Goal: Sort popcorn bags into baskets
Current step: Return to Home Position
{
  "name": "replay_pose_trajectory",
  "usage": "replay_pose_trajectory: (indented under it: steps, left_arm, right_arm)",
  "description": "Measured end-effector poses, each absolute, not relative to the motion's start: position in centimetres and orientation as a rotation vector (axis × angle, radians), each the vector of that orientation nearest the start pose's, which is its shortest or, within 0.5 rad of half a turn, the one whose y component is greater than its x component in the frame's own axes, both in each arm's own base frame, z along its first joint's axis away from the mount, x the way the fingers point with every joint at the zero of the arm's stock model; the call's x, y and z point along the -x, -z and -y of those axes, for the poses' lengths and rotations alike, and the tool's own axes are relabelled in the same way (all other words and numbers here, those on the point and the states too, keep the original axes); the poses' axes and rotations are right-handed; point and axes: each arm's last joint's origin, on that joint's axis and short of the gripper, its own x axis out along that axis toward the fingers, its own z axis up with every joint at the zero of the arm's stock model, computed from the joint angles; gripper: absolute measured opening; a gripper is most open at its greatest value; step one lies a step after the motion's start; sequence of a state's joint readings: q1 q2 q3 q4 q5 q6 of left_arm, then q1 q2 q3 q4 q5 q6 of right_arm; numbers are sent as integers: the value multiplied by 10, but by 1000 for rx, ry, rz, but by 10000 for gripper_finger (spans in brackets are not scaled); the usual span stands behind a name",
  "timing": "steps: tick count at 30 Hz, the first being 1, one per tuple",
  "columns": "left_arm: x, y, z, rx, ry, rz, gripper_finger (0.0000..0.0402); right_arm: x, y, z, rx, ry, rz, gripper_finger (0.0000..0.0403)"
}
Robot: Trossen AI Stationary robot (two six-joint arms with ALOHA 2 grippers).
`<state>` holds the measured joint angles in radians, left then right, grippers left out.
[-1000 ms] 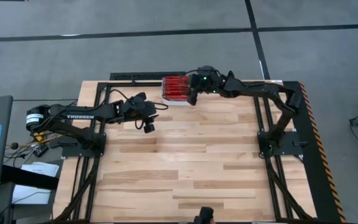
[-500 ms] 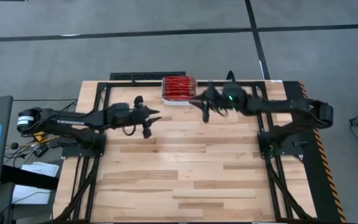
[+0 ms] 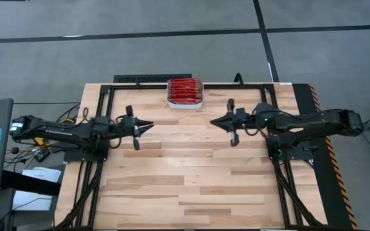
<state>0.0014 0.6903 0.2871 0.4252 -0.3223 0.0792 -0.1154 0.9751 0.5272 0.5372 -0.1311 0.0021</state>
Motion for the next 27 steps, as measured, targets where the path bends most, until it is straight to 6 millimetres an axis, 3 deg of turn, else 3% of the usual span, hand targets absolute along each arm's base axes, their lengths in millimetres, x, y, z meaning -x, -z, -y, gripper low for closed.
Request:
replay_pose_trajectory:
  steps: [4,10,27]
  left_arm:
    - [-140,-240,-8,-92,-340,18,32]
    - [-121,-238,-9,-101,-352,-23,32]
    - [-117,-231,-9,-165,-359,-100,32]
  right_arm:
    - [-189,-283,22,13,5,122,20]
    - [-161,-272,20,2,19,62,10]
    - [-114,-227,19,-41,59,169,17]
